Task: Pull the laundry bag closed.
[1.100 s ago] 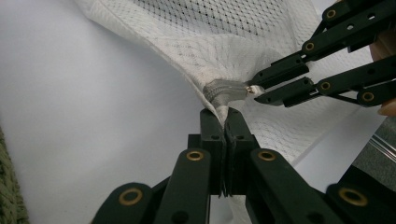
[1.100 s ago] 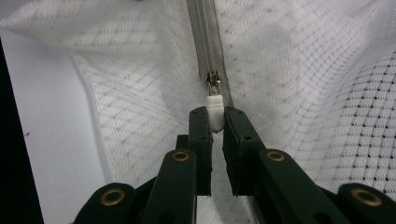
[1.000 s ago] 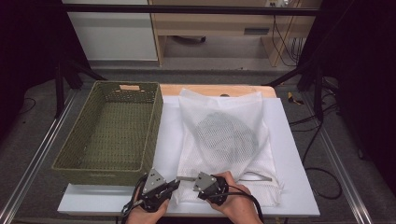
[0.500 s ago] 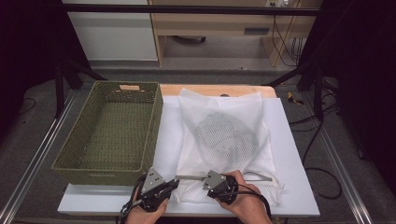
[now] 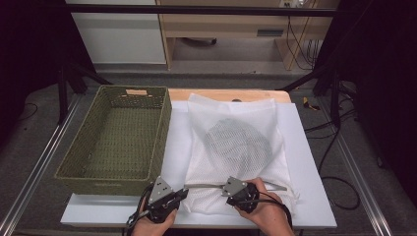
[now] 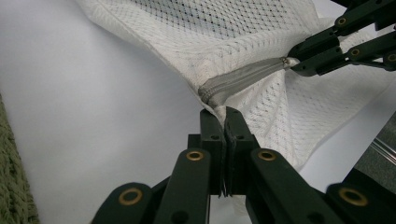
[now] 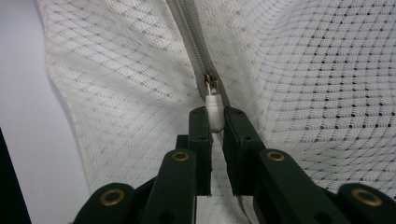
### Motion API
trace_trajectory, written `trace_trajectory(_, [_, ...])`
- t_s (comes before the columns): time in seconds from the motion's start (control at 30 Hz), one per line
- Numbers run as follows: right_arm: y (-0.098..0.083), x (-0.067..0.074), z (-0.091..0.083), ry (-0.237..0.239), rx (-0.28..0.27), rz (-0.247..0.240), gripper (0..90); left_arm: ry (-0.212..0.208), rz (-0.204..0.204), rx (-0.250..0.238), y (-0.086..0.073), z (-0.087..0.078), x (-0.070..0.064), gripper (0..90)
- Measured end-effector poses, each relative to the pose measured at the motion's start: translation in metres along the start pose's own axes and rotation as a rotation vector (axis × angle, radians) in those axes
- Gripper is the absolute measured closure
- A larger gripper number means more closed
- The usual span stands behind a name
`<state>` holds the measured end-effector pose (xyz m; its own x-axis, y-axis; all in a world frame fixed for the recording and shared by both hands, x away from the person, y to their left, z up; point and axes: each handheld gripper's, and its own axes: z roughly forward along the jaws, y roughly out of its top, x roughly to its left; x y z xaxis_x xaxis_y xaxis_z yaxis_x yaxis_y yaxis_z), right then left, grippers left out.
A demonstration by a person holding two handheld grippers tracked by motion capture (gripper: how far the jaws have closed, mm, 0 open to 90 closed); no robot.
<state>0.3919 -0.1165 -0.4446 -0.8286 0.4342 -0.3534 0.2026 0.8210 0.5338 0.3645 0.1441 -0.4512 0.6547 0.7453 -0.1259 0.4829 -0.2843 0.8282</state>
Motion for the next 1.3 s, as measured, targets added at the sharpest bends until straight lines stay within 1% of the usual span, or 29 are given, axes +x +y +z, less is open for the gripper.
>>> trace_trajectory(0.7, [-0.0015, -0.0016, -0.0010, -0.009, -0.008, 0.010, 81.9, -0.002, 0.004, 0.005, -0.0003, 0.0003, -0.0001, 88.9])
trace_trajectory(1.0, [-0.0027, -0.0023, -0.0014, 0.000, -0.011, 0.002, 81.9, 0.001, 0.004, 0.000, 0.0001, 0.0001, 0.0004, 88.9])
trace_trajectory(1.1, [-0.0039, -0.0028, -0.0017, -0.003, 0.002, -0.001, 81.9, 0.004, -0.001, -0.002, 0.0001, -0.0006, 0.0016, 88.9])
trace_trajectory(1.27, [-0.0080, -0.0052, -0.0051, -0.009, 0.003, 0.008, 81.9, 0.004, 0.008, 0.003, -0.0001, 0.0001, 0.0006, 88.9])
trace_trajectory(1.3, [-0.0089, -0.0059, -0.0059, -0.007, 0.005, 0.003, 81.9, 0.005, 0.008, 0.003, -0.0002, 0.0001, 0.0007, 89.0])
